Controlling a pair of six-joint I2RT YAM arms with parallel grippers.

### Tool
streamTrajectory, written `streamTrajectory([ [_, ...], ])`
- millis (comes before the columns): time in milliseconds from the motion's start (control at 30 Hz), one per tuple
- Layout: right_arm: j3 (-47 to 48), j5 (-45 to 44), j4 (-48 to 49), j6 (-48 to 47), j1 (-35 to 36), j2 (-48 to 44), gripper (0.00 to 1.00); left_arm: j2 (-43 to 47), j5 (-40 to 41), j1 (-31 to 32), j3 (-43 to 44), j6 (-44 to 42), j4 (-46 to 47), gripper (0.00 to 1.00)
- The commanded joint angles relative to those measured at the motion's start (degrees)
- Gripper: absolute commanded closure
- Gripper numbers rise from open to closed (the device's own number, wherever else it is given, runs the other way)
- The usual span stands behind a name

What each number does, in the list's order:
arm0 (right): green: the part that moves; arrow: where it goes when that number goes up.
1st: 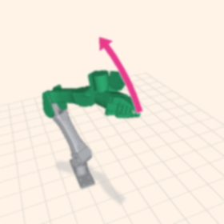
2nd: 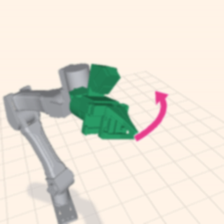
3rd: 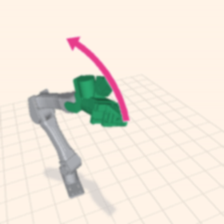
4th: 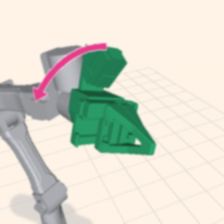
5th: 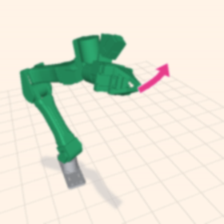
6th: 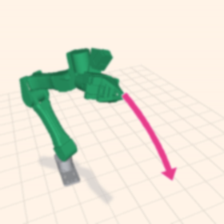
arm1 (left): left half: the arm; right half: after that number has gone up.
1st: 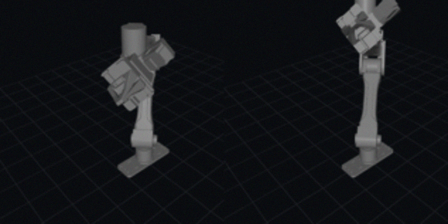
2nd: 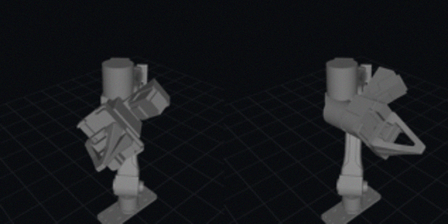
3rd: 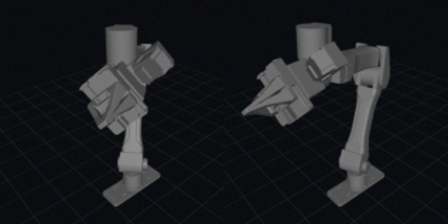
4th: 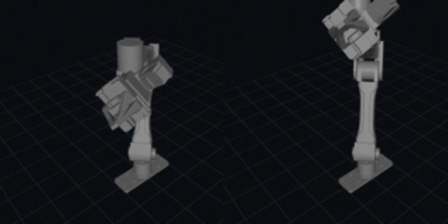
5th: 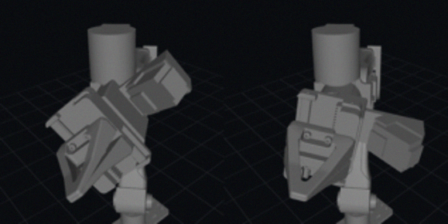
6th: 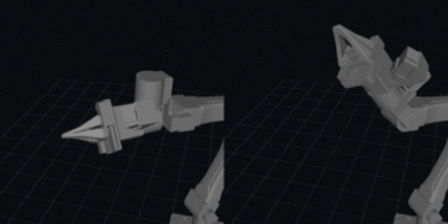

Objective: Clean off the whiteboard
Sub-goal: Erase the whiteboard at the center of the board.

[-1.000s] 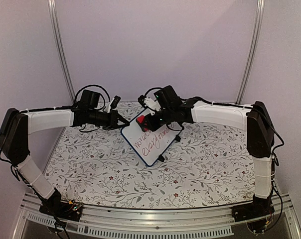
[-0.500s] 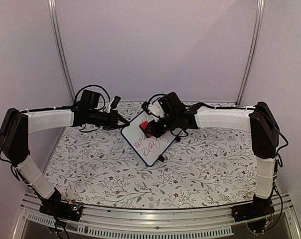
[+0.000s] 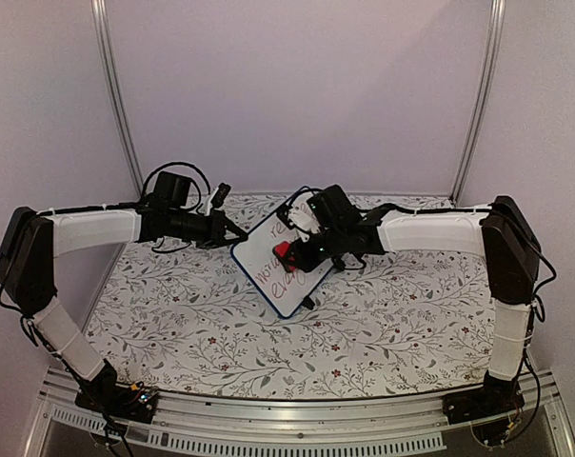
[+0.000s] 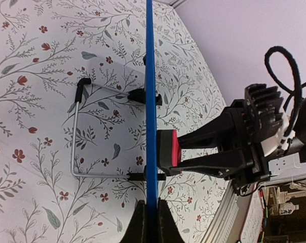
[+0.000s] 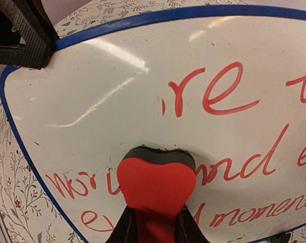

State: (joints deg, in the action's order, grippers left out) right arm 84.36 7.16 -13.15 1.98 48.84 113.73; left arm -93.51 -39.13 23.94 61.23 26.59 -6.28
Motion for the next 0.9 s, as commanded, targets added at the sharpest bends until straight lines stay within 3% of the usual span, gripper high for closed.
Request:
streamTrajectory([
  [0,-0.75,-0.60,-2.35,0.61,0.09,-0.10,0.88,0.18,-3.09,1.54,0.12,-1.01,0.69,1.00],
  [500,15.45,-1.33,-5.58,-0.04,-1.47,7.49,0.88,0.35,-3.20,1.58,0.12,-1.16,0.66,1.00],
  [867,5.93,-0.83,-3.88,0.96,-1.47,3.78,0.88,0.50,-3.40,1.55,0.20,-1.02,0.65,1.00],
])
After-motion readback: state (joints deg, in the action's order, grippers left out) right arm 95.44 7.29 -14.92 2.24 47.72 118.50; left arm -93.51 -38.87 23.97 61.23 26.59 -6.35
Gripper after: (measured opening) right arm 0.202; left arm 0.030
